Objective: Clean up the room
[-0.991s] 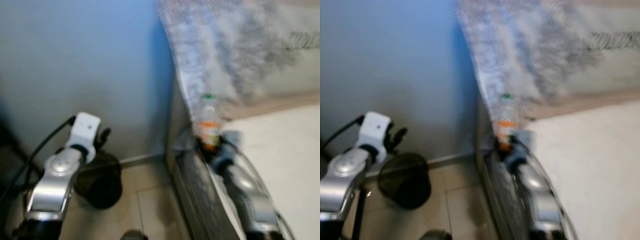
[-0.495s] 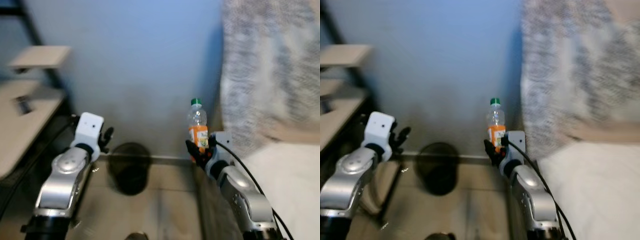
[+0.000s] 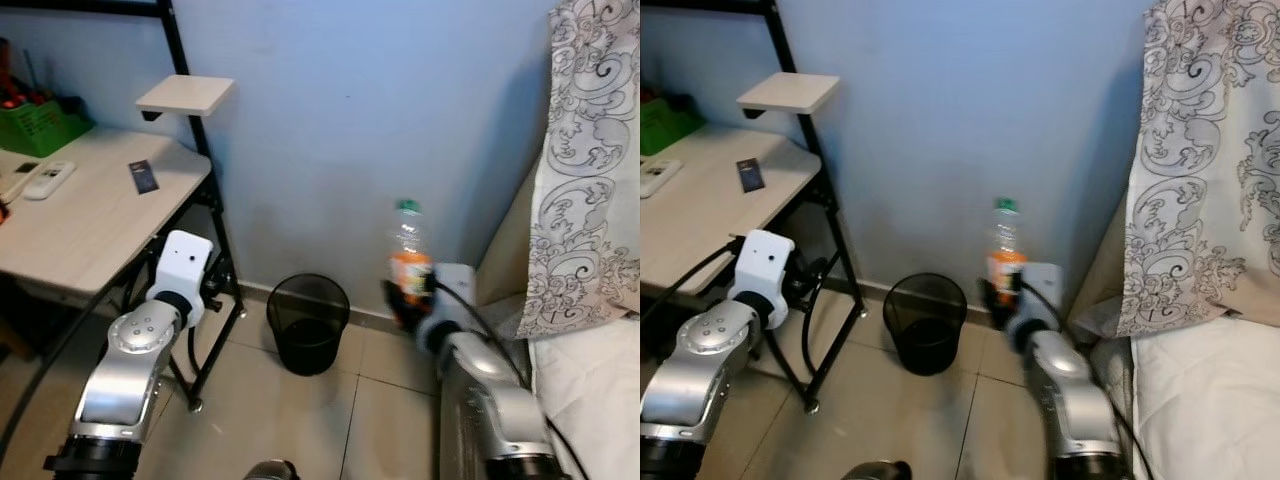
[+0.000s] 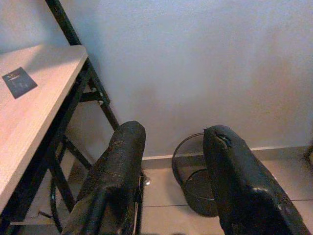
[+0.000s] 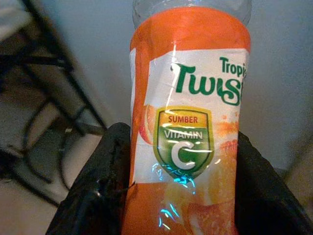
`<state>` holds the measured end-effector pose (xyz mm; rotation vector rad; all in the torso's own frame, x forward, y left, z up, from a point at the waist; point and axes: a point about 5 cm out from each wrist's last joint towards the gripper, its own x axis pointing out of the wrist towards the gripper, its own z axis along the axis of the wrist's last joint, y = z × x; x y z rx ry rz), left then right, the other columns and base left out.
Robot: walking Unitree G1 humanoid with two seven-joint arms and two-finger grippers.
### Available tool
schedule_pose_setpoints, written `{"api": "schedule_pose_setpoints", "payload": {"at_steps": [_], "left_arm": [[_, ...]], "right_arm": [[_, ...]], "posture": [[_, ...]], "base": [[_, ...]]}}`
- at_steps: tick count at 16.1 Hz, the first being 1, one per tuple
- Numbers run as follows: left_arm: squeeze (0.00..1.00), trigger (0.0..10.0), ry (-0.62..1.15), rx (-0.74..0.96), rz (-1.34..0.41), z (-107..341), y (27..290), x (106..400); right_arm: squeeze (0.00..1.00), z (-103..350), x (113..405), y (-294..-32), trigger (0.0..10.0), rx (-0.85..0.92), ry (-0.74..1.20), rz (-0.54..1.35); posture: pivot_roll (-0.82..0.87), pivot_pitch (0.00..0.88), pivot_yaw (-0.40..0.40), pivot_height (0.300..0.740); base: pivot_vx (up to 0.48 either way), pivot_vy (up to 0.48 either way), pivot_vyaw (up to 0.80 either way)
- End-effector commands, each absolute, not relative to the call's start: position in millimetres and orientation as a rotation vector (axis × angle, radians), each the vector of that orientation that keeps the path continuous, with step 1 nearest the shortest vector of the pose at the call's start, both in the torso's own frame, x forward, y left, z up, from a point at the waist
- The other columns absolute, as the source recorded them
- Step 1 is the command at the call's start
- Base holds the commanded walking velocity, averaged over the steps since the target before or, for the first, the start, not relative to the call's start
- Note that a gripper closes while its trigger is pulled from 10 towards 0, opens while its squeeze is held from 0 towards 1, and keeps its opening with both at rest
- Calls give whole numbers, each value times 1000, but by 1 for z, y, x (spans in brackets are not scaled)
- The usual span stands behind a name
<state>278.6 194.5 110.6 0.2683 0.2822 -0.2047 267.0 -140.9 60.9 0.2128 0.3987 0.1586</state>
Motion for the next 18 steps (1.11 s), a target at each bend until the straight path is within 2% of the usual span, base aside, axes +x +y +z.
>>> {"api": "schedule_pose_setpoints", "payload": {"at_steps": [1,5,10,15,18], "left_arm": [[0,10000,270,268,-220,113,193,279],[0,10000,266,269,-226,113,192,280],[0,10000,262,272,-229,114,192,281],[0,10000,264,269,-225,114,194,280],[0,10000,263,275,-230,114,193,280]], "right_arm": [[0,68,273,-139,10000,208,365,153],[0,73,277,-139,10000,166,328,138],[0,73,281,-142,10000,53,317,99],[0,75,281,-140,10000,96,316,128],[0,75,281,-139,10000,114,321,124]], "posture": [[38,0,-5,740],[37,0,-7,740],[37,0,-6,740],[38,0,-7,740],[38,0,-7,740]], "base": [[0,0,0],[0,0,0],[271,0,0],[320,0,0],[329,0,533]]}}
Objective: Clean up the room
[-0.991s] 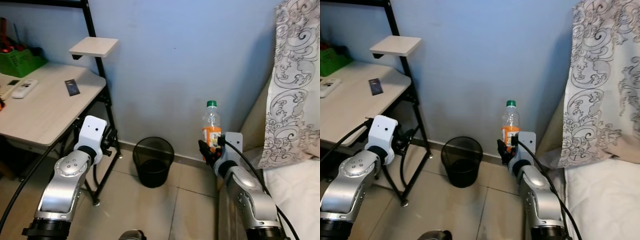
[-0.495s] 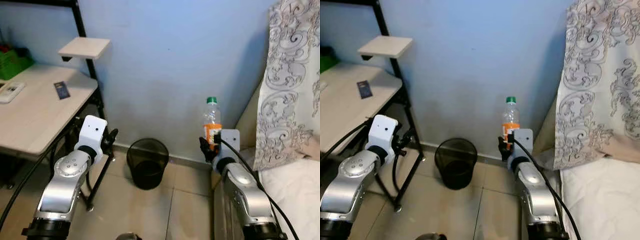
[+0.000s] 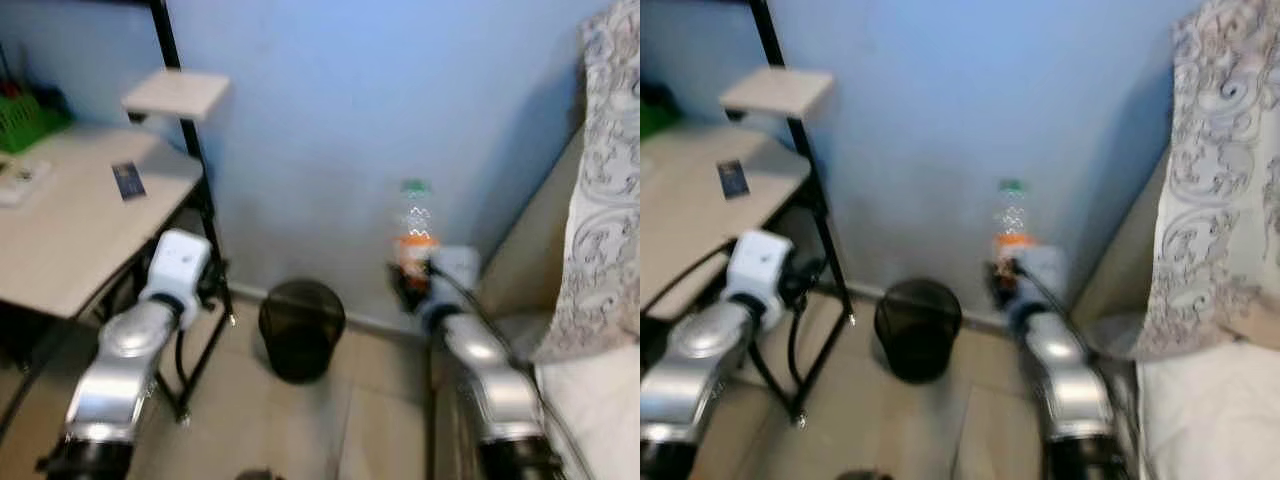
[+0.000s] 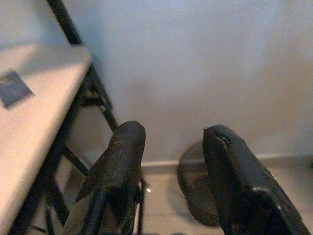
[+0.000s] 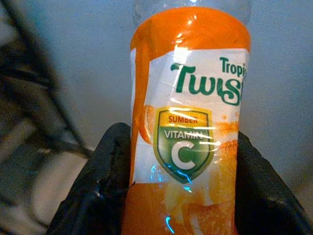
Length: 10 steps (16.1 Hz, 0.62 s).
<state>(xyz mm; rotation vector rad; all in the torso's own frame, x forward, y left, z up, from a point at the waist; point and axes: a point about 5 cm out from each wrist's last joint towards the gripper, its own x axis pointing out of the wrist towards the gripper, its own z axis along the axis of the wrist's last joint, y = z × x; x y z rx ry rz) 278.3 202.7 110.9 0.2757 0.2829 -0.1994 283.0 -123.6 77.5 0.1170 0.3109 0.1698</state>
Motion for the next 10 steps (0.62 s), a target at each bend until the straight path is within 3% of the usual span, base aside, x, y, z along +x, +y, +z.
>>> {"api": "schedule_pose_setpoints", "payload": {"at_steps": [1,8,10], "left_arm": [[0,10000,263,279,-232,114,193,280],[0,10000,292,277,-233,105,195,270],[0,10000,295,283,-234,105,196,270]], "right_arm": [[0,76,281,-138,10000,98,318,140],[0,69,281,-146,10000,75,338,131],[0,66,283,-148,10000,82,348,117]], "posture": [[41,0,-10,740],[74,0,-50,740],[75,0,-50,740]], "base": [[334,0,0],[328,0,0],[330,0,800]]}}
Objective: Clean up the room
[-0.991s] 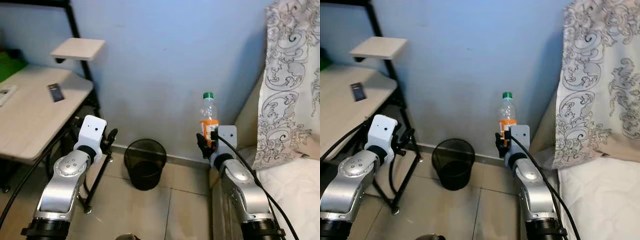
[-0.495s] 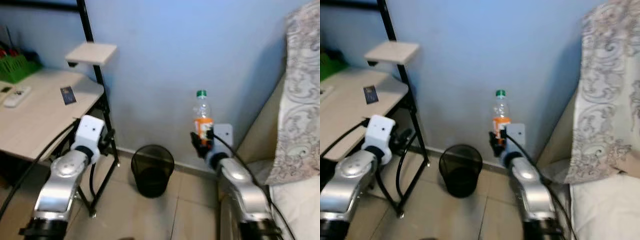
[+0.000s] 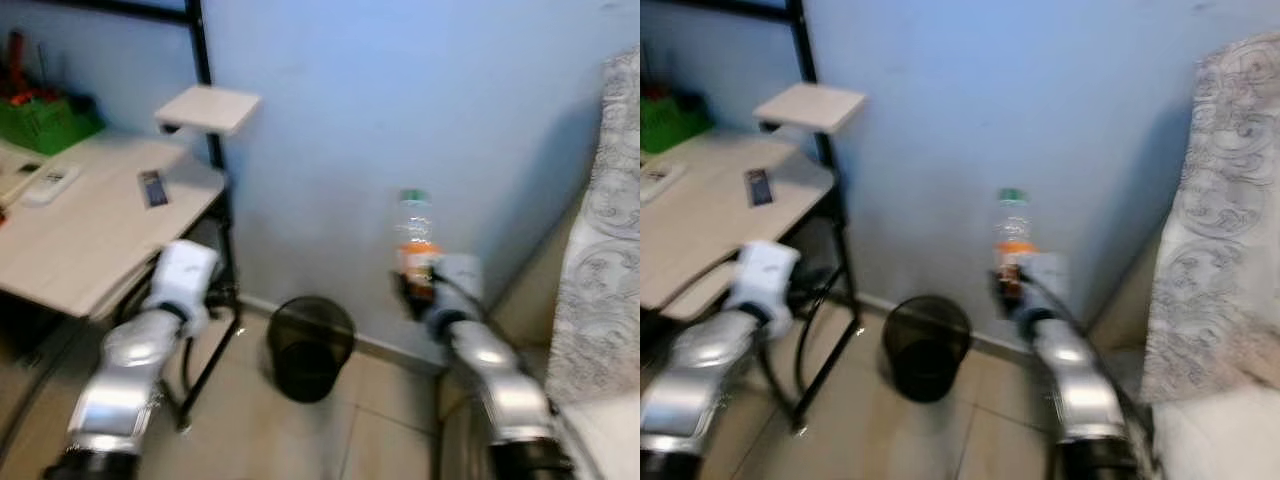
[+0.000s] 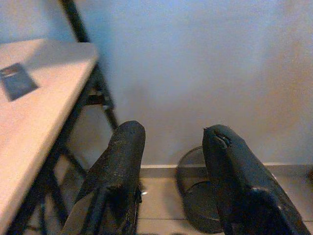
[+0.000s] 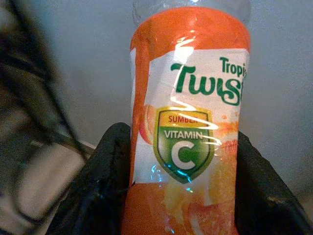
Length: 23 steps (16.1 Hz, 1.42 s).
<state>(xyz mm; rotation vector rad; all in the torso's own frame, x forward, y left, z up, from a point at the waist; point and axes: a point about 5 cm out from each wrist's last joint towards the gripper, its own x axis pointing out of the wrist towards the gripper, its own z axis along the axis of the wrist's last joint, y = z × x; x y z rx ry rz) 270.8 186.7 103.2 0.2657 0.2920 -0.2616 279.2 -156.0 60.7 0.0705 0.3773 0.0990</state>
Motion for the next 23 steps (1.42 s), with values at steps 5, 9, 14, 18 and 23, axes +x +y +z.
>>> {"api": "schedule_pose_setpoints", "payload": {"at_steps": [5,9,14,18,23], "left_arm": [[0,10000,288,280,-248,107,194,276],[0,10000,287,286,-276,107,191,281],[0,10000,299,305,-318,104,188,281],[0,10000,309,308,-336,102,187,279],[0,10000,315,357,-503,98,175,280]], "right_arm": [[0,68,287,-149,10000,96,338,107],[0,64,284,-149,10000,109,350,96],[0,58,280,-151,10000,68,385,120],[0,53,279,-153,10000,2,441,183],[0,27,275,-150,10000,-242,626,496]], "posture": [[55,0,-28,740],[38,0,-9,740],[39,0,-8,740],[35,0,-12,740],[26,0,-23,740]], "base": [[331,0,160],[350,0,0],[356,0,0],[357,0,0],[139,0,0]]}}
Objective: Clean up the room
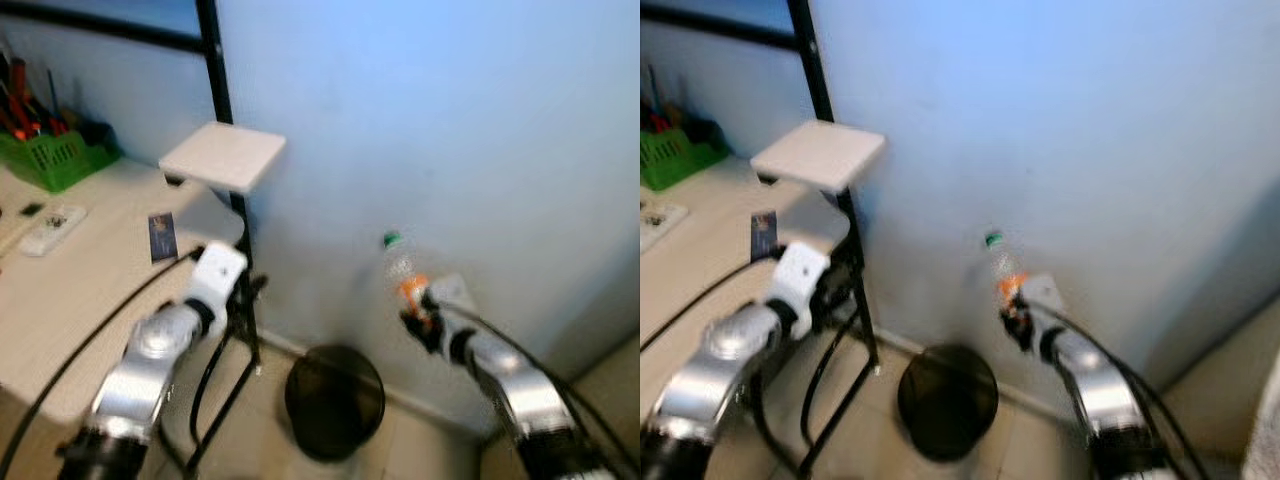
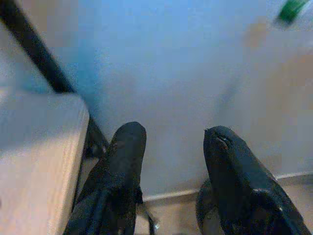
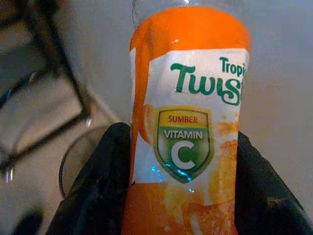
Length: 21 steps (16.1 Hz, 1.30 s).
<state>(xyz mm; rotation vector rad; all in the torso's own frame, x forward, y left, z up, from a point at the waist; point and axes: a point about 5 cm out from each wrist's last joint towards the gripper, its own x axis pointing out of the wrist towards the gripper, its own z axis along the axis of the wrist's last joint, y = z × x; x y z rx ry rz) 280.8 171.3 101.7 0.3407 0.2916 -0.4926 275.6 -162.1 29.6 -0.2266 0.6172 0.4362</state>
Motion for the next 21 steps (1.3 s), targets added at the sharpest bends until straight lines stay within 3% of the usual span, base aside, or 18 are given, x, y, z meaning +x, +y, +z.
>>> {"api": "schedule_pose_setpoints", "payload": {"at_steps": [1,6,12,16,17,21], "left_arm": [[0,10000,335,391,-603,96,171,278],[0,10000,407,549,-895,91,167,272],[0,10000,426,645,-952,92,170,279],[0,10000,421,648,-965,91,166,281],[0,10000,422,647,-967,91,166,281],[0,10000,422,648,-966,90,166,283]], "right_arm": [[0,17,275,-153,10000,-315,692,535],[0,0,292,-157,10000,-463,787,464],[0,-13,289,-152,10000,-590,885,492],[0,-14,289,-153,10000,-560,890,494],[969,-14,288,-152,10000,-548,894,495],[1000,-15,288,-151,10000,-528,903,503]], "posture": [[28,0,-27,740],[26,0,-32,740],[34,0,-46,740],[30,0,-48,740],[32,0,-47,740],[29,0,-43,740]], "base": [[0,0,0],[0,0,0],[0,0,0],[0,0,0],[0,0,0],[0,0,0]]}}
